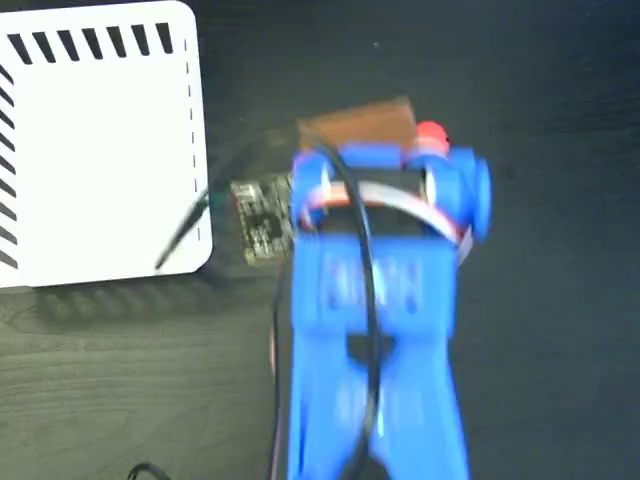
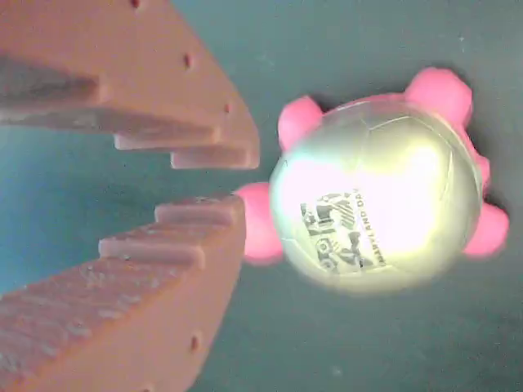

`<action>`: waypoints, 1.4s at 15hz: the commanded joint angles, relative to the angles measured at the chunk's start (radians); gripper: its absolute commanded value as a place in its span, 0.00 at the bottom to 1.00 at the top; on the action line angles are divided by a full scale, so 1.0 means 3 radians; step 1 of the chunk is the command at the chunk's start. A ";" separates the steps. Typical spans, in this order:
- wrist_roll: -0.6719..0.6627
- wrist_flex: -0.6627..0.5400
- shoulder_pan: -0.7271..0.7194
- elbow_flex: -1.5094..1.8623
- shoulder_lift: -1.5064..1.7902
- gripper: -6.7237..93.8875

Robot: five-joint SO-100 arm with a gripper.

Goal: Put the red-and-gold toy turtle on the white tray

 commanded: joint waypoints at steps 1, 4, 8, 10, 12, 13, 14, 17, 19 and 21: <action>-0.0281 0.0153 0.0005 -0.0537 -0.0230 0.07; -0.0614 0.0225 0.0005 -0.0987 -0.0844 0.07; -0.0721 0.0271 0.0020 -0.1580 -0.1498 0.07; -0.0741 0.0271 0.0010 -0.1600 -0.1606 0.07; -0.0874 0.0286 0.0015 -0.1600 -0.1636 0.07; -0.0977 0.0286 0.0020 -0.1585 -0.1652 0.07; -0.1048 0.0286 0.0026 -0.1585 -0.1672 0.07; -0.1171 0.0286 -0.0005 -0.1519 -0.1677 0.07; -0.1171 0.0286 -0.0015 -0.1514 -0.1667 0.08; -0.1171 0.0291 0.0000 -0.1468 -0.1657 0.33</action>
